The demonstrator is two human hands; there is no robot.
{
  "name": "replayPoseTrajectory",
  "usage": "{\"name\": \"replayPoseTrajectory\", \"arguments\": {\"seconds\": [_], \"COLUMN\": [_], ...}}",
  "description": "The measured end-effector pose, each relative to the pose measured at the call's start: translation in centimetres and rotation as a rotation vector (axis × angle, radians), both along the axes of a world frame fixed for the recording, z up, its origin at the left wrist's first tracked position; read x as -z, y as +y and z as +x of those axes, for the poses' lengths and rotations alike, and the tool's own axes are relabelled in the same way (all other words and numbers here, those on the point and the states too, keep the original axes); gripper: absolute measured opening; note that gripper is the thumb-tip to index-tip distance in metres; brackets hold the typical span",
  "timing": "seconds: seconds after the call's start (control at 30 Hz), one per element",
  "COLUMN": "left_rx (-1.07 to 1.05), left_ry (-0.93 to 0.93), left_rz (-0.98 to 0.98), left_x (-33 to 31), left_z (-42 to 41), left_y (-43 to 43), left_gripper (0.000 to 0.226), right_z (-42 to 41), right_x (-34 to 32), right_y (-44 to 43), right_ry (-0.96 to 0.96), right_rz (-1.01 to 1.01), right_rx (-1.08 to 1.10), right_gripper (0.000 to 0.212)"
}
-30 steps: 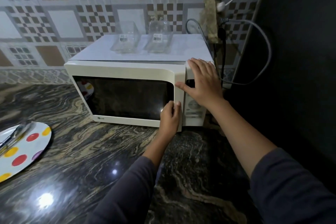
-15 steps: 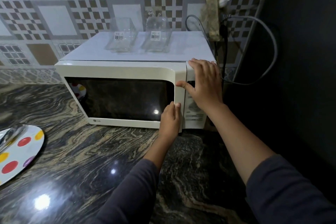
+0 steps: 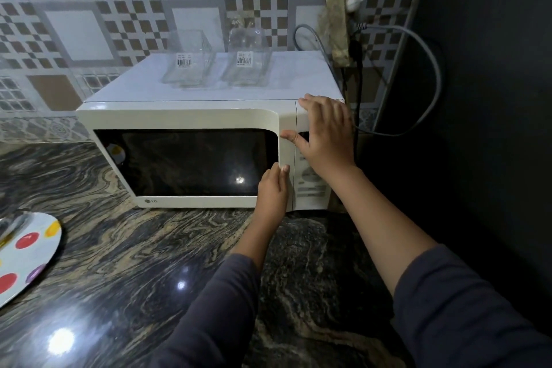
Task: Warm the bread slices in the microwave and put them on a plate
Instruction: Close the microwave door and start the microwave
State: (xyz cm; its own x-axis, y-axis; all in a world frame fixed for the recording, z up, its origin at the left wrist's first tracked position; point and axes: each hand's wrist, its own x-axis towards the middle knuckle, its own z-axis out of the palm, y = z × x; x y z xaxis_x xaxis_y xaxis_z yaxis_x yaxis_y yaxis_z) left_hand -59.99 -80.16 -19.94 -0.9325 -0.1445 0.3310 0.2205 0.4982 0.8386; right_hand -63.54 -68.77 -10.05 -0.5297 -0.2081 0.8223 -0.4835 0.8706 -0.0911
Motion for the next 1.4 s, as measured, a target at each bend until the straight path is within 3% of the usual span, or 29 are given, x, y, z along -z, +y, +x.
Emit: {"name": "replayPoseTrajectory", "arguments": {"seconds": [0.17,0.27,0.43,0.57,0.8,0.97,1.4], "left_rx": [0.023,0.018,-0.02,-0.047,-0.082,-0.096,-0.135], "left_ry": [-0.02,-0.011,0.023,0.047,0.098,0.12,0.118], "left_rz": [0.022,0.025,0.041,0.059,0.029,0.026,0.036], "left_x": [0.2,0.2,0.5,0.9,1.3,1.5,1.3], "left_z": [-0.1,0.0,0.1,0.1,-0.2,-0.1,0.5], "left_y": [-0.2,-0.1,0.1,0.3,0.3,0.5,1.0], "left_gripper": [0.034,0.031,0.027,0.028,0.03,0.031,0.028], "right_z": [0.6,1.0,1.3,1.7,1.6,1.1,0.0], "right_x": [-0.6,0.7,3.1,5.5,11.2,11.7,10.6], "right_y": [1.1,2.1,2.9,2.7,2.8,3.1,3.9], "right_ry": [-0.074,-0.11,-0.231,-0.424,-0.682,-0.715,-0.806], "right_rz": [-0.007,-0.195,-0.428,-0.704,-0.752,-0.766,-0.74], "right_rx": [-0.011,0.026,-0.174,-0.169,-0.2,-0.219,-0.13], "right_gripper": [0.064,0.072,0.088,0.096,0.091,0.095,0.083]}}
